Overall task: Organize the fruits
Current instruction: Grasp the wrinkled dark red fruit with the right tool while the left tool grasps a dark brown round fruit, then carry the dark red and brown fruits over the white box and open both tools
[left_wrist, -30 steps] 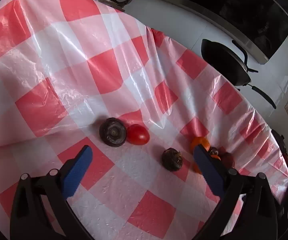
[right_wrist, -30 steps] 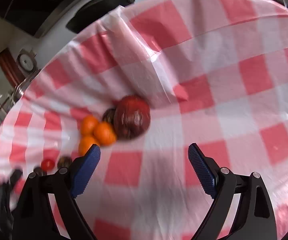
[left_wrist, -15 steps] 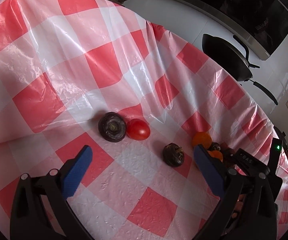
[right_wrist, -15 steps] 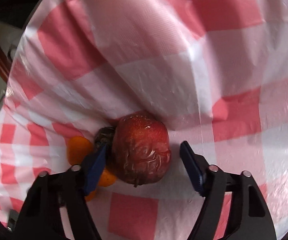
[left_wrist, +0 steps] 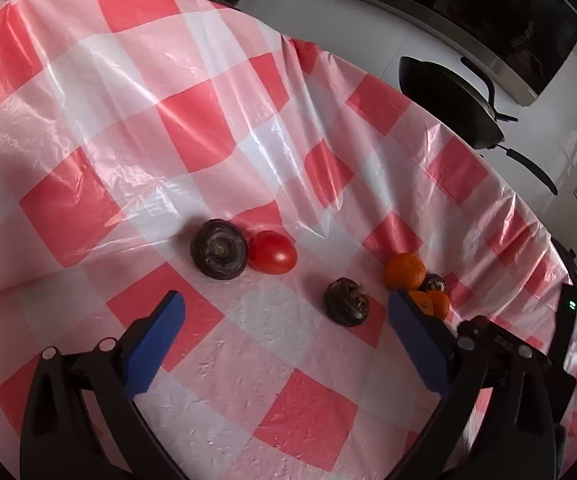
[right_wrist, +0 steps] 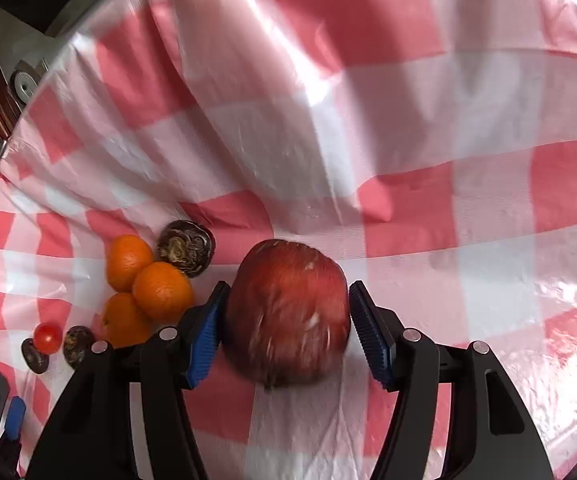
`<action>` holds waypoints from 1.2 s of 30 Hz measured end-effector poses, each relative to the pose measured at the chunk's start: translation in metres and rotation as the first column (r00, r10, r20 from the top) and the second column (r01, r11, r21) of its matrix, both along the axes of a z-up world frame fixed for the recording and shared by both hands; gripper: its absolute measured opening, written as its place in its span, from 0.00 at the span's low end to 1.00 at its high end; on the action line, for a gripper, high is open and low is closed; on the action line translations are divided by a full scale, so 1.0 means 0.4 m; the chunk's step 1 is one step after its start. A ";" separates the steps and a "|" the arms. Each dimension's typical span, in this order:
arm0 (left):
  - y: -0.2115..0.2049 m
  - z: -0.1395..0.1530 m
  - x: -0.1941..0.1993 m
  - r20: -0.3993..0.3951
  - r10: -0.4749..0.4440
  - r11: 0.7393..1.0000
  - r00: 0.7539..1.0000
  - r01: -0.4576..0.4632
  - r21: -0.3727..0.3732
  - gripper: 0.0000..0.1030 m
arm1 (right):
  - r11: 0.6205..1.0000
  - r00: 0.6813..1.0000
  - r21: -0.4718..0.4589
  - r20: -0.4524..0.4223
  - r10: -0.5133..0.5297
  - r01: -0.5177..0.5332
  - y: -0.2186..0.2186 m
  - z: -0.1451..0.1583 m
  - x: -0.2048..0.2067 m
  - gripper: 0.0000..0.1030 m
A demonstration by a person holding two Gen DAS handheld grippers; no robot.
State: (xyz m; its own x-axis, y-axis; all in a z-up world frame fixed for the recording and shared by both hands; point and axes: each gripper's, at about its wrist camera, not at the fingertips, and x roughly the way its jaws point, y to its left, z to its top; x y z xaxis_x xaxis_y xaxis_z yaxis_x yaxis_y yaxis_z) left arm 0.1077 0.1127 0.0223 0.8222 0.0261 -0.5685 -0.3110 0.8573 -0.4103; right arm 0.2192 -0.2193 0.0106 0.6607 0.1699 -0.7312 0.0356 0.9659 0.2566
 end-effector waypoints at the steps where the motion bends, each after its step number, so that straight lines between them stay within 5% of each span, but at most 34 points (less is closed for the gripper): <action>1: -0.002 -0.001 0.004 -0.005 -0.010 1.000 1.000 0.010 0.003 0.98 | 1.000 1.000 -0.014 0.009 -0.002 0.002 0.003 0.002 -0.001 0.54; 14: -0.091 -0.002 0.051 -0.096 -0.181 0.972 0.979 0.193 0.134 0.98 | 0.964 0.990 0.256 0.102 -0.096 0.067 -0.090 -0.020 -0.154 0.54; 22: -0.181 -0.019 0.187 -0.220 -0.238 0.920 0.946 0.292 0.260 0.78 | 0.961 0.990 0.272 0.110 -0.088 0.055 -0.092 -0.013 -0.148 0.54; 26: -0.176 -0.054 0.265 -0.325 -0.245 0.907 0.913 0.334 0.256 0.49 | 0.960 0.990 0.275 0.110 -0.089 0.056 -0.100 -0.013 -0.152 0.54; 34: -0.198 -0.044 0.253 -0.342 -0.299 0.864 0.891 0.405 0.300 0.38 | 0.960 0.991 0.275 0.104 -0.083 0.051 -0.100 -0.014 -0.149 0.54; 36: -0.199 -0.025 0.212 -0.304 -0.293 0.862 0.907 0.388 0.325 0.38 | 0.960 0.991 0.276 0.107 -0.082 0.050 -0.099 -0.014 -0.151 0.54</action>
